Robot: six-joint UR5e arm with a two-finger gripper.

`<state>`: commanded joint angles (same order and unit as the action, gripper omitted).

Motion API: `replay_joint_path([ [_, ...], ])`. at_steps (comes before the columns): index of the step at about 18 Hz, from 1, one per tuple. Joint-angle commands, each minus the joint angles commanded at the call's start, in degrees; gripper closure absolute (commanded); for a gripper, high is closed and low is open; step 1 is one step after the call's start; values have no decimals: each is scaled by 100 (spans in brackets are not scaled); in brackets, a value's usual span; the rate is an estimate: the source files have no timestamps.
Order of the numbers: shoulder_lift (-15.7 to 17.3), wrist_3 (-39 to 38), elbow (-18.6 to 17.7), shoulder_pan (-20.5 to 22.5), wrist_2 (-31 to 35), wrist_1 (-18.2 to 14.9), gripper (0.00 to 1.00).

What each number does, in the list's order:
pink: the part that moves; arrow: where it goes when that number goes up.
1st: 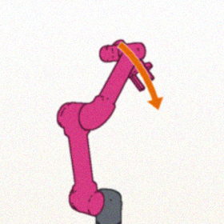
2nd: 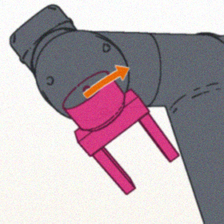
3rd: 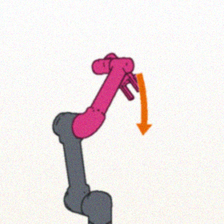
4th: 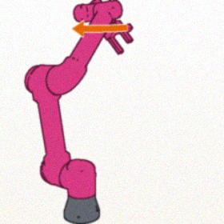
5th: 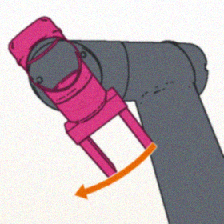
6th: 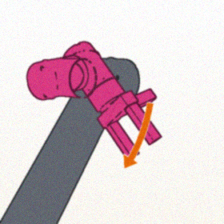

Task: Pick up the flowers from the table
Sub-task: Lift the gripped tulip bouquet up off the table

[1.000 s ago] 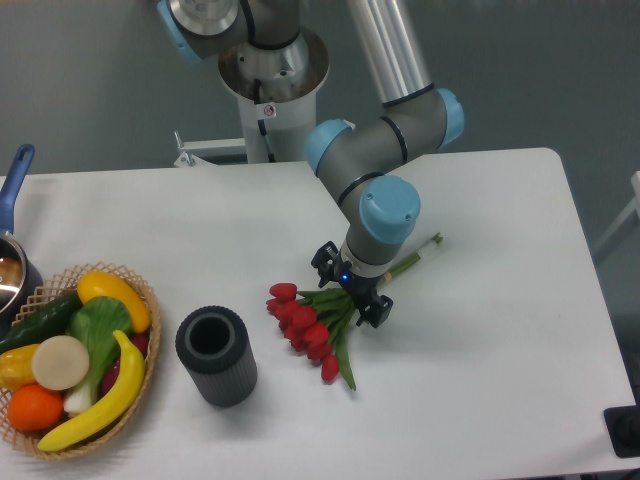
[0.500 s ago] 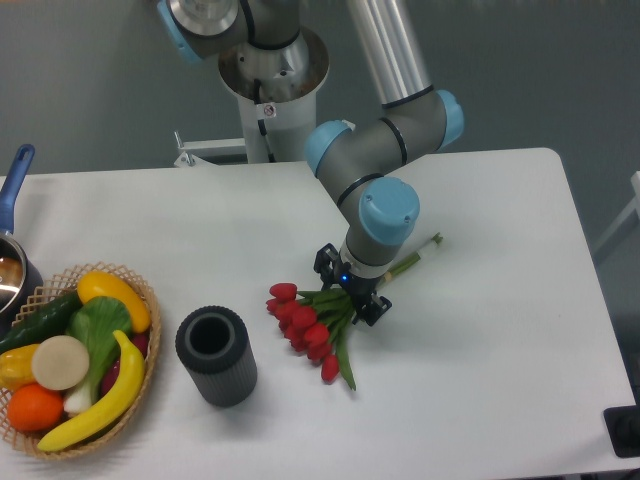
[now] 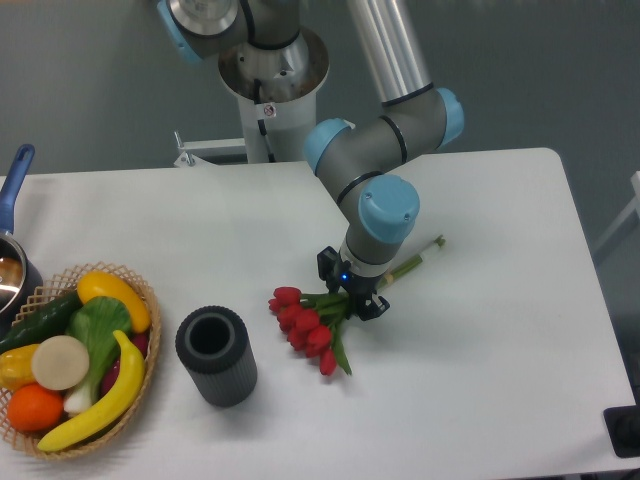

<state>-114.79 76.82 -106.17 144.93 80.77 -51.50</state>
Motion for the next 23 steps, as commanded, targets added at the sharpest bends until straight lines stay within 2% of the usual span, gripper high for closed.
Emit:
replay_joint_path([
  [9, 53, 9, 26, 9, -9, -9, 60],
  [15, 421, 70, 44, 97, -175, -18, 60],
  [18, 711, 70, 79, 193, -640, -35, 60],
  [20, 983, 70, 79, 429, -1105, -35, 60],
  [23, 1221, 70, 97, 693, -1747, -26, 60],
])
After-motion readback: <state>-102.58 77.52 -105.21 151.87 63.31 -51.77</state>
